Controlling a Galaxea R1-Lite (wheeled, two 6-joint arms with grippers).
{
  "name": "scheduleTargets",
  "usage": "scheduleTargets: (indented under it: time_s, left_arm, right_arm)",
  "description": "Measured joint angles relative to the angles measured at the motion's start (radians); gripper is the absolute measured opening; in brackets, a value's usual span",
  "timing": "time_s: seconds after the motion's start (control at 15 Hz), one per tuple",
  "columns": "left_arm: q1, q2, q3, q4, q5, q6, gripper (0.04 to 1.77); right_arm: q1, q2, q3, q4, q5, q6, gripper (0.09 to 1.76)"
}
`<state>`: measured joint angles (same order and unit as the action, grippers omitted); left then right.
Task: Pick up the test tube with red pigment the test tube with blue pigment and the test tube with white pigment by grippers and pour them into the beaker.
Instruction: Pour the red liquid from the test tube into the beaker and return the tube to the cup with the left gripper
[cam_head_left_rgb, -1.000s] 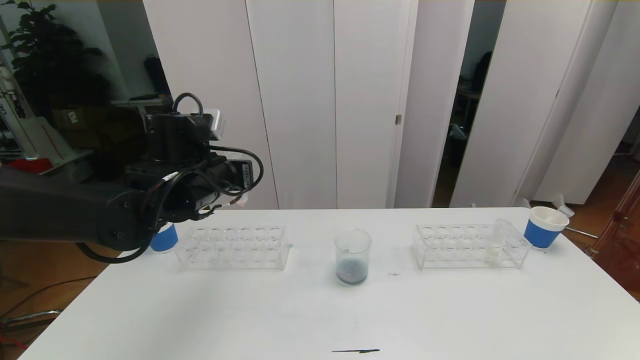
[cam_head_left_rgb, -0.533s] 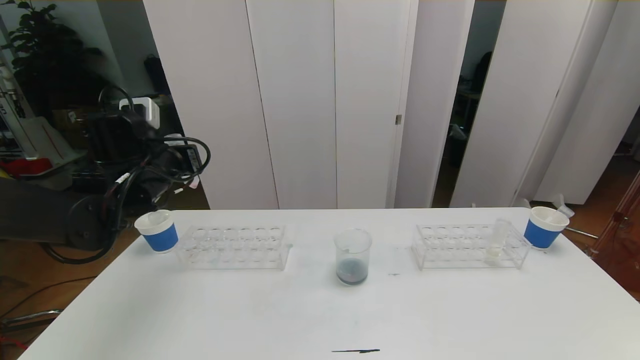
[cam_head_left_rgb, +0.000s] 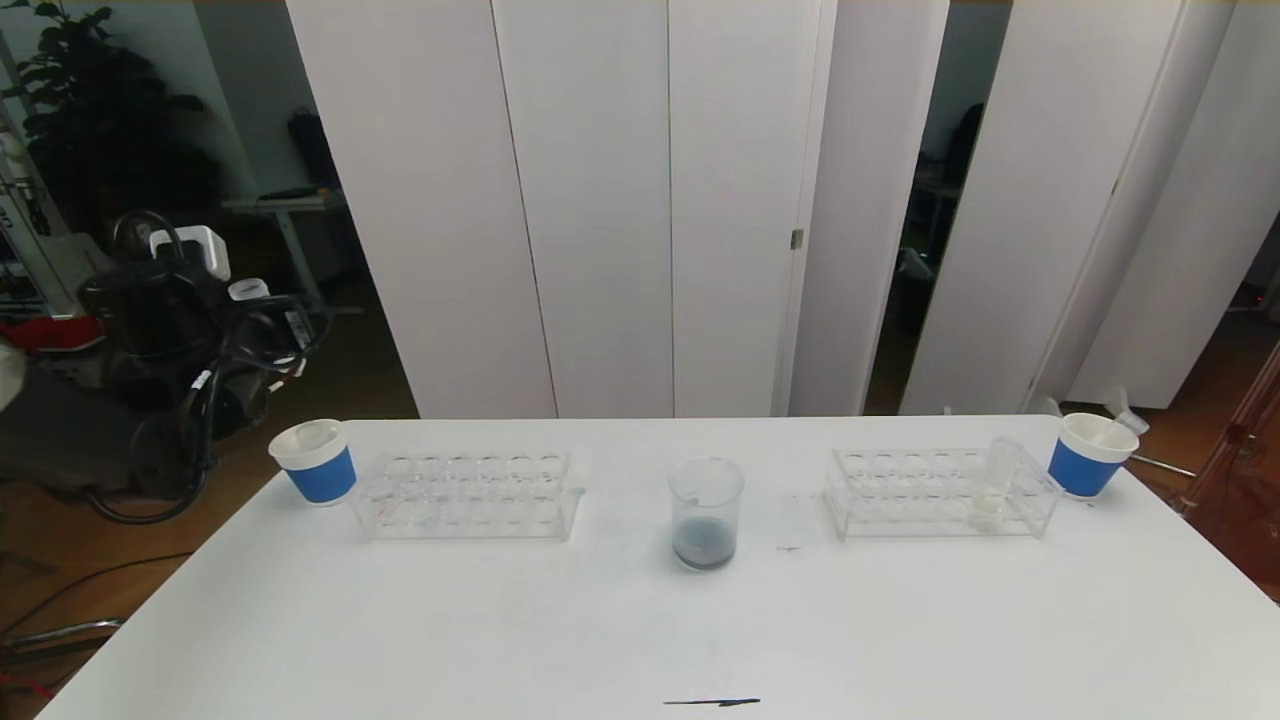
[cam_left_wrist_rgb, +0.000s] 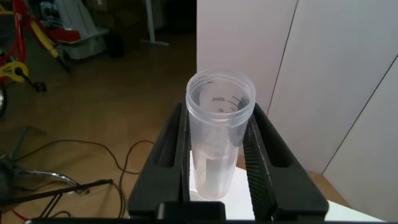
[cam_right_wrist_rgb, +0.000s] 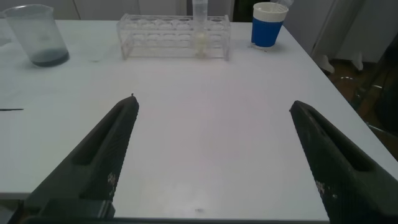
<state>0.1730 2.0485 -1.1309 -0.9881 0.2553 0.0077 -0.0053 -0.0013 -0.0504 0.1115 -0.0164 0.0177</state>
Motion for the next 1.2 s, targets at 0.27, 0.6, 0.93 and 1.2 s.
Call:
scheduleTargets:
  time_s: [0.27, 0.6, 0.93, 1.2]
  left_arm:
    - [0.079, 0.076, -0.006, -0.037, -0.050, -0.005, 0.59]
    - [0.112, 0.126, 0.012, -0.012, -0.113, -0.083, 0.59]
    - [0.124, 0.153, 0.019, 0.011, -0.127, -0.123, 0.59]
    - [0.136, 0.176, 0.024, 0.051, -0.130, -0.193, 0.59]
  right_arm:
    - [0.000, 0.000, 0.000, 0.000, -0.001, 0.000, 1.74]
    - [0.000, 0.000, 0.000, 0.000, 0.000, 0.000, 1.74]
    - [0.000, 0.000, 0.000, 0.000, 0.000, 0.000, 1.74]
    - [0.000, 0.000, 0.000, 0.000, 0.000, 0.000, 1.74]
